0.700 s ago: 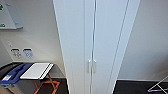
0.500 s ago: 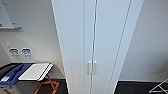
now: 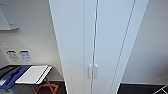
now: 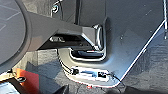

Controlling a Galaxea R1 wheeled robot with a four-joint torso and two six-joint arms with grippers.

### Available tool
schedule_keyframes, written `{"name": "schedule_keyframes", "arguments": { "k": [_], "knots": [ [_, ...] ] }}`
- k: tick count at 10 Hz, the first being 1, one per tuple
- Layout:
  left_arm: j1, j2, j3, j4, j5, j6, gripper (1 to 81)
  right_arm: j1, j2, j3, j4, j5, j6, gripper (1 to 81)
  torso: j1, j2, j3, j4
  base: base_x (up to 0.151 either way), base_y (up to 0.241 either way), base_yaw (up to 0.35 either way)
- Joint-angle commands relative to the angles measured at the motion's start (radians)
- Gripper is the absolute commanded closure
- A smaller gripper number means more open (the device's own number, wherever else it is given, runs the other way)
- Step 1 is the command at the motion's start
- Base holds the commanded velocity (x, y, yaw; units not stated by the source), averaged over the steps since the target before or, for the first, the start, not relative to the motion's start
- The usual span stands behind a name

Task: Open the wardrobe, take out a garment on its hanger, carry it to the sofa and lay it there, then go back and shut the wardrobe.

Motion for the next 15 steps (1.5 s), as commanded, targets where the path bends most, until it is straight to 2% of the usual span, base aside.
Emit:
{"name": "schedule_keyframes", "arguments": {
  "k": [1, 5, 7, 9, 12, 15],
  "knots": [
    [-0.011, -0.007, 0.011, 0.005, 0.053, 0.007, 1.0, 0.025, -0.02, 0.023, -0.002, -0.055, -0.001, 1.0, 0.0, 0.0, 0.0, 0.0, 0.134, 0.0, 0.0],
    [-0.013, -0.003, 0.011, 0.005, 0.053, 0.007, 1.0, 0.022, -0.035, 0.035, -0.006, -0.05, -0.002, 1.0, 0.001, 0.001, 0.0, 0.0, 0.076, 0.0, 0.0],
    [-0.013, -0.018, 0.029, 0.005, 0.053, 0.007, 1.0, 0.028, -0.098, 0.13, -0.005, -0.004, -0.002, 1.0, 0.001, 0.001, 0.0, 0.0, 0.0, 0.0, 0.0],
    [-0.024, -0.107, 0.148, 0.003, 0.05, 0.006, 1.0, 0.065, -0.219, 0.281, -0.006, -0.004, -0.001, 1.0, 0.001, 0.001, 0.0, 0.0, 0.0, 0.0, 0.0],
    [-0.106, -0.391, 0.513, 0.0, 0.05, -0.001, 1.0, 0.184, -0.438, 0.547, -0.006, -0.004, 0.012, 1.0, 0.001, 0.001, 0.0, 0.0, 0.0, 0.0, 0.0],
    [-0.23, -0.573, 0.744, 0.003, 0.05, 0.006, 1.0, 0.334, -0.589, 0.759, -0.009, -0.005, 0.012, 1.0, 0.001, 0.001, 0.0, 0.0, 0.0, 0.0, 0.0]
  ]
}}
